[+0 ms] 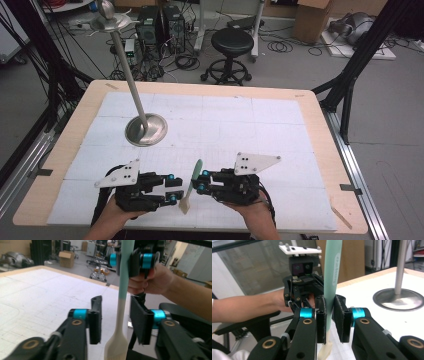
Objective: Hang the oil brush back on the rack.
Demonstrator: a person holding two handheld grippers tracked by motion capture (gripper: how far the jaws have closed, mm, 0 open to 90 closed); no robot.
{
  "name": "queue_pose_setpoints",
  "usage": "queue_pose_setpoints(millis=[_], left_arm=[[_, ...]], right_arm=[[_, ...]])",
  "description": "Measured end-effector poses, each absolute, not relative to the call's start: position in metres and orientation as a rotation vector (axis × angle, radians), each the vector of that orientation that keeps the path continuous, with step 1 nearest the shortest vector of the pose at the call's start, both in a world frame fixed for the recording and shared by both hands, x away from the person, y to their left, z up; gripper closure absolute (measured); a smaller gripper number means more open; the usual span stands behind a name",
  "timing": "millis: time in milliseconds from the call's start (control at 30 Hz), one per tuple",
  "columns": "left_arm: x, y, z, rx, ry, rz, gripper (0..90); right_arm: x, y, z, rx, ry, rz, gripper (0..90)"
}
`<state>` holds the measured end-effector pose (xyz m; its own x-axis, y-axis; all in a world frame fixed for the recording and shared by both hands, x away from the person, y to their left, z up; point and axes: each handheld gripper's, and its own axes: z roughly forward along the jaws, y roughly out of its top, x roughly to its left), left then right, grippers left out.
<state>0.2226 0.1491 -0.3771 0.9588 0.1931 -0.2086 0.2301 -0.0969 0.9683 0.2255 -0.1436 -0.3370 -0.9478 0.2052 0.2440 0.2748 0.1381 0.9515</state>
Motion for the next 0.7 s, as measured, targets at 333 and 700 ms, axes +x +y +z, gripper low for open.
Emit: queue_pose_setpoints(millis=[333, 700], left_arm=[[0.22, 0.131, -0.383, 1.728, 0.244, -0.099, 58.5], [0.218, 0.127, -0.385, 1.725, 0.201, -0.078, 82.8]], right_arm=[[0.23, -0.137, -0.333, -0.397, -2.284, -1.954, 83.0], [0.231, -0.137, -0.331, -0.354, -2.24, -1.984, 82.9]])
